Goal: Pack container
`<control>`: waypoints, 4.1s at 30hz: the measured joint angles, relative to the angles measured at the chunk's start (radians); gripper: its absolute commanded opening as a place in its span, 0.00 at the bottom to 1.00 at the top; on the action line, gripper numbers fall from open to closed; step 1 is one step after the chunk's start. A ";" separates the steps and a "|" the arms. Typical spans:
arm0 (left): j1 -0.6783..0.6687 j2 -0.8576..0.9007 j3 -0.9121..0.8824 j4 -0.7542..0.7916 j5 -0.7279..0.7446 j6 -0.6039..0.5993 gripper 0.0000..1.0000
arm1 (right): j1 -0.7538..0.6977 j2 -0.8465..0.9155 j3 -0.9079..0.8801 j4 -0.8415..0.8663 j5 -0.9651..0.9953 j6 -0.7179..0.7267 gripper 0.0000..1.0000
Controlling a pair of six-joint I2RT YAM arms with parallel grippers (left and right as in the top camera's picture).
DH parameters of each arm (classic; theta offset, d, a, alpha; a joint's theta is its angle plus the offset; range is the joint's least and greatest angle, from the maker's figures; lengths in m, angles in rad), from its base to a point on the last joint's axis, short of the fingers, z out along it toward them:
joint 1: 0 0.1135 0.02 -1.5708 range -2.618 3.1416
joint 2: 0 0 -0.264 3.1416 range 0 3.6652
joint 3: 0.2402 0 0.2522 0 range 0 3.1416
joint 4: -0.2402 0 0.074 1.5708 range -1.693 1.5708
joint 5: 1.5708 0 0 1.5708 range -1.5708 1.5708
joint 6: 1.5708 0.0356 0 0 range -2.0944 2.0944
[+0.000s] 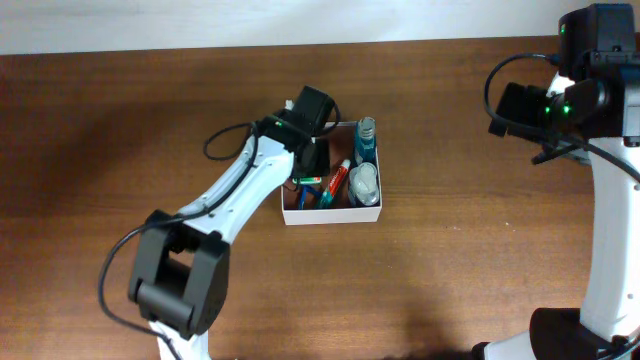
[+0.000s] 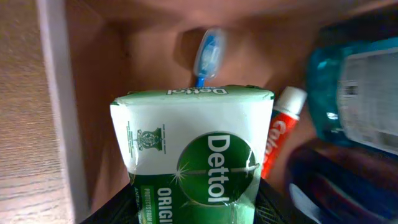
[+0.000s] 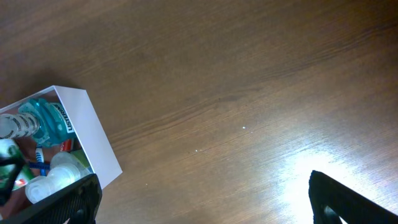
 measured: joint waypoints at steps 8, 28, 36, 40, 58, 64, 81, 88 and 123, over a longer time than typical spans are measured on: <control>0.000 0.033 0.000 0.004 -0.007 0.000 0.16 | 0.000 0.000 0.000 0.000 0.000 0.000 0.98; -0.002 0.033 0.000 0.005 -0.007 -0.003 0.59 | 0.000 0.000 0.000 0.000 0.000 0.001 0.98; -0.002 0.033 0.006 0.000 -0.007 -0.003 0.58 | 0.000 0.000 0.000 0.000 0.000 0.000 0.98; -0.002 0.033 0.068 -0.053 -0.007 0.002 0.58 | 0.000 0.000 0.000 0.000 0.000 0.000 0.98; 0.198 -0.104 0.248 -0.212 -0.149 0.071 0.74 | 0.000 0.000 0.000 0.000 0.000 0.000 0.98; 0.358 -0.104 0.248 -0.266 -0.169 0.079 0.99 | 0.000 0.000 0.000 0.000 0.000 0.000 0.98; 0.537 -0.104 0.248 -0.328 -0.172 0.080 0.99 | 0.000 0.000 0.000 0.000 0.000 0.000 0.98; 0.537 -0.104 0.248 -0.328 -0.172 0.080 0.99 | 0.000 0.000 0.000 0.000 0.000 0.000 0.98; 0.537 -0.104 0.248 -0.328 -0.172 0.080 0.99 | 0.000 0.000 0.000 0.000 0.000 0.000 0.98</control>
